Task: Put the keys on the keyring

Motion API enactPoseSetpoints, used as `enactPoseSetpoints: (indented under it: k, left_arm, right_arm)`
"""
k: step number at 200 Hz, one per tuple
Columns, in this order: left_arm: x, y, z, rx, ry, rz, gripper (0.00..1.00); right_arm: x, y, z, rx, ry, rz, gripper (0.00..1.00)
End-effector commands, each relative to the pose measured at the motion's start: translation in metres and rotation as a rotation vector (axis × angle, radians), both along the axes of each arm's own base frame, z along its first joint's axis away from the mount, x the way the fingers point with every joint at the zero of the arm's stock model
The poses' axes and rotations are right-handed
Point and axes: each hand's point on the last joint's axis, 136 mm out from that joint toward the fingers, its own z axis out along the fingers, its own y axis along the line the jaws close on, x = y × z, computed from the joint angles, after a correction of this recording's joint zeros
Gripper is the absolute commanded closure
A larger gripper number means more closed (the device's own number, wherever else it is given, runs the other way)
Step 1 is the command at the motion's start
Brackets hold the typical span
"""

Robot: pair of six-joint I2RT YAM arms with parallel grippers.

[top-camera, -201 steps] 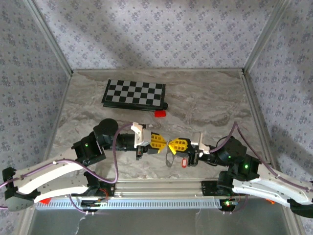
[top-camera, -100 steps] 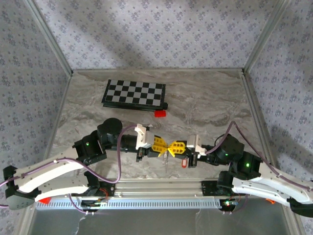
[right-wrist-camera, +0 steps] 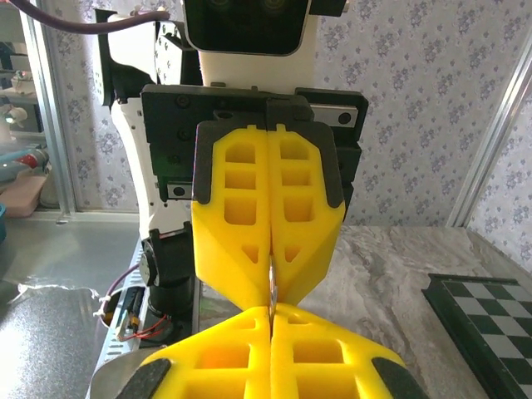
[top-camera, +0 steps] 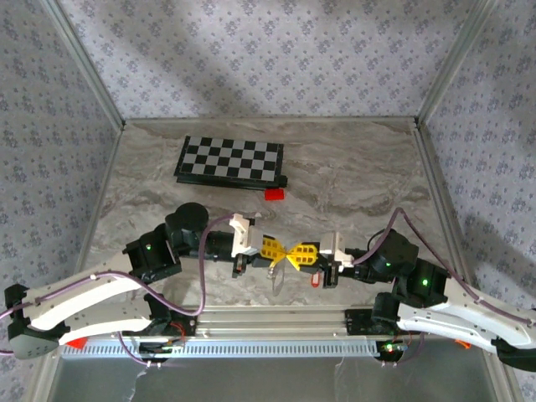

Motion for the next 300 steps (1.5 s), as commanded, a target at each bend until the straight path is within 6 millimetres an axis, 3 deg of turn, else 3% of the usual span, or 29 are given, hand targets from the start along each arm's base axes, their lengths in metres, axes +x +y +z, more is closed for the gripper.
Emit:
enactPoseSetpoints:
  k: [1, 21, 43, 64, 103, 130, 169, 196, 245, 300]
  left_arm:
    - [0.004, 0.006, 0.024, -0.066, -0.036, 0.042, 1.0]
    - [0.015, 0.004, 0.022, -0.072, -0.045, 0.103, 1.0]
    - [0.026, 0.003, 0.018, -0.071, -0.049, 0.154, 1.0]
    - [0.033, 0.002, 0.011, -0.055, -0.039, 0.18, 1.0]
    - [0.048, 0.007, -0.003, -0.05, -0.007, 0.218, 1.0]
    - [0.059, 0.012, -0.015, -0.046, 0.023, 0.247, 1.0]
    - [0.072, 0.02, -0.032, -0.03, 0.065, 0.296, 1.0]
    - [0.072, 0.024, -0.039, -0.032, 0.081, 0.302, 1.0]
    - [0.075, 0.028, -0.052, -0.033, 0.114, 0.313, 1.0]
    - [0.081, 0.024, -0.062, -0.018, 0.133, 0.305, 1.0]
  right_arm:
    - [0.001, -0.007, 0.017, 0.03, -0.008, -0.026, 0.72]
    - [0.01, -0.011, 0.013, 0.014, 0.035, -0.077, 0.5]
    - [0.022, -0.022, 0.003, -0.003, 0.119, -0.171, 0.34]
    - [0.044, -0.04, -0.014, -0.024, 0.224, -0.327, 0.26]
    - [0.073, -0.067, -0.07, -0.153, 0.45, -0.572, 0.19]
    - [0.088, -0.08, -0.114, -0.243, 0.643, -0.713, 0.18]
    - [0.091, -0.096, -0.188, -0.371, 0.978, -0.834, 0.24]
    - [0.089, -0.107, -0.226, -0.429, 1.135, -0.91, 0.3]
    - [0.078, -0.11, -0.278, -0.552, 1.278, -0.95, 0.4]
    - [0.084, -0.115, -0.3, -0.524, 1.335, -0.998, 0.49]
